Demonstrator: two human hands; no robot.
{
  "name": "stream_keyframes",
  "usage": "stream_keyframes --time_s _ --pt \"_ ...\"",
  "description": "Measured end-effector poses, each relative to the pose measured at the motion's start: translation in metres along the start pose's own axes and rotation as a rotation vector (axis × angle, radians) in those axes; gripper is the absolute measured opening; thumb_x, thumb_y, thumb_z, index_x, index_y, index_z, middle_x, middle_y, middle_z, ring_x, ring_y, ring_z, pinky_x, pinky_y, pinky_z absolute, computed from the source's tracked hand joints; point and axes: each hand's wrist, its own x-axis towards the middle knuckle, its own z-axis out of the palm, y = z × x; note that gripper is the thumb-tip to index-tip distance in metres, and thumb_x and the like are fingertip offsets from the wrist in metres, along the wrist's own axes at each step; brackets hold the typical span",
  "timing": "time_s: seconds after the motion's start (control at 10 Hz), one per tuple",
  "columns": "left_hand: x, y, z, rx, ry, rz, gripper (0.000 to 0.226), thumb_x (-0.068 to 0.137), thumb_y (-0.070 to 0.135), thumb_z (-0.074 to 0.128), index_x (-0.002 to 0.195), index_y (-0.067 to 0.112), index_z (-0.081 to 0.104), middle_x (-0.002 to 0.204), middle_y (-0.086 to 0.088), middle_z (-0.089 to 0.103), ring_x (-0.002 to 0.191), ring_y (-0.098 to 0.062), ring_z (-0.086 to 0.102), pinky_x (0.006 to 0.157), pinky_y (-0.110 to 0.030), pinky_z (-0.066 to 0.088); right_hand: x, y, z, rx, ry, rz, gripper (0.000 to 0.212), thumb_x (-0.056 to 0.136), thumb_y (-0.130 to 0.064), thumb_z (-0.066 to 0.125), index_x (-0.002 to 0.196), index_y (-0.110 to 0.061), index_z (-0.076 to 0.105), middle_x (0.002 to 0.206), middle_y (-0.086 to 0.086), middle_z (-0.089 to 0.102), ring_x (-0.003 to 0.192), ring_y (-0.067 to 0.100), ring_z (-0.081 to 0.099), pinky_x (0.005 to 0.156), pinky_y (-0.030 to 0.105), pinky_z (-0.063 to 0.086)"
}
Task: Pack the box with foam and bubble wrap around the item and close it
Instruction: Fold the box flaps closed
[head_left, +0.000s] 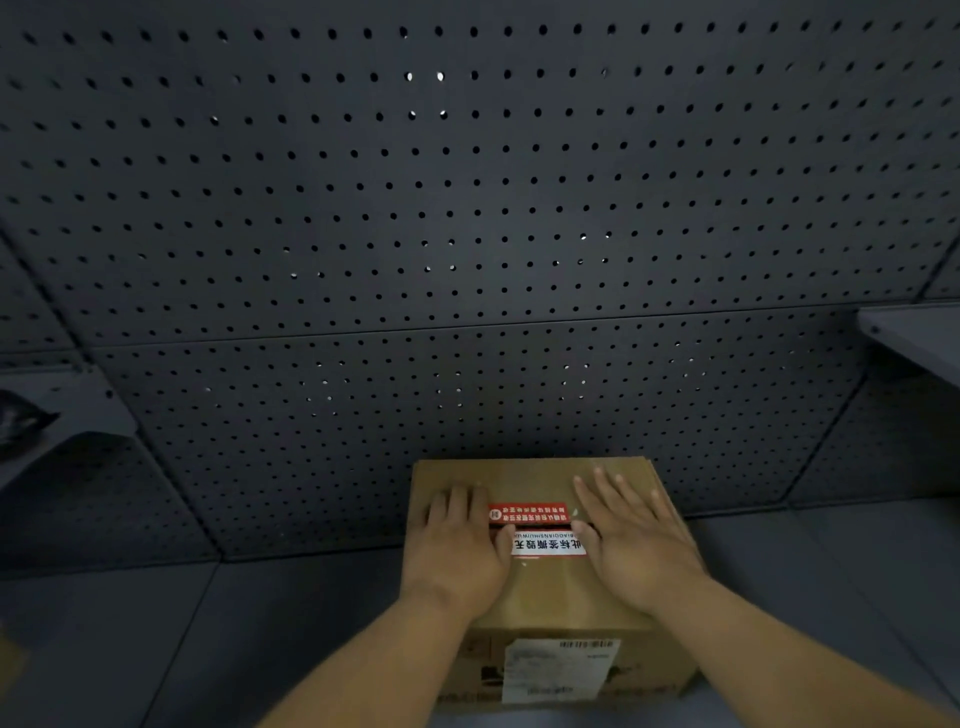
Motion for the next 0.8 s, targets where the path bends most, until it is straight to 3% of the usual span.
stream_keyframes --time_s 0.1,0.2,0.6,0.7,0.8 --pt "-0.001 -0.004 0.005 -0.075 -0.011 -0.004 0.064 0.099 0.050 0.012 0.153 0.018 0.000 0.162 -0.002 -0.003 0.149 -0.019 -0.005 0.121 -0.039 -0.001 -0.003 0.001 0.005 0.008 0.022 -0.005 0.056 0.100 -0.049 0.009 0.150 -0.033 -0.013 0.158 -0.010 -0.021 0.146 0.008 -0.018 0.120 0.037 -0.010" --pt "-0.002 -0.004 0.007 -0.092 -0.010 -0.007 0.064 0.099 0.050 0.010 0.152 0.018 -0.006 0.161 -0.001 -0.009 0.148 -0.016 -0.010 0.121 -0.036 -0.006 -0.004 0.000 0.005 0.001 0.032 -0.006 0.057 0.101 -0.048 0.009 0.150 -0.032 -0.014 0.158 -0.010 -0.021 0.146 0.008 -0.018 0.120 0.036 -0.011" --pt "-0.003 -0.004 0.002 -0.133 -0.057 -0.004 0.062 0.100 0.049 0.007 0.152 0.019 -0.007 0.161 0.001 -0.011 0.147 -0.013 -0.012 0.120 -0.033 -0.007 -0.005 0.001 0.000 0.026 -0.024 -0.025 0.058 0.100 -0.050 0.008 0.150 -0.030 -0.014 0.158 -0.008 -0.021 0.146 0.010 -0.019 0.121 0.037 -0.009" --pt "-0.007 -0.006 -0.010 -0.143 -0.085 0.018 0.061 0.100 0.049 0.008 0.152 0.019 -0.005 0.161 0.001 -0.008 0.148 -0.013 -0.010 0.119 -0.032 -0.007 -0.005 0.003 -0.017 0.063 -0.101 -0.035 0.060 0.100 -0.051 0.011 0.152 -0.027 -0.009 0.159 -0.005 -0.018 0.147 0.013 -0.016 0.121 0.038 -0.007" --pt "-0.008 -0.005 -0.039 -0.175 -0.070 0.048 0.060 0.101 0.049 0.009 0.153 0.018 0.004 0.162 0.001 0.003 0.149 -0.014 -0.002 0.121 -0.034 -0.002 -0.014 0.006 -0.070 0.208 0.001 -0.066 0.059 0.102 -0.046 0.021 0.153 -0.021 0.006 0.162 -0.001 -0.004 0.149 0.015 -0.006 0.120 0.033 0.000"
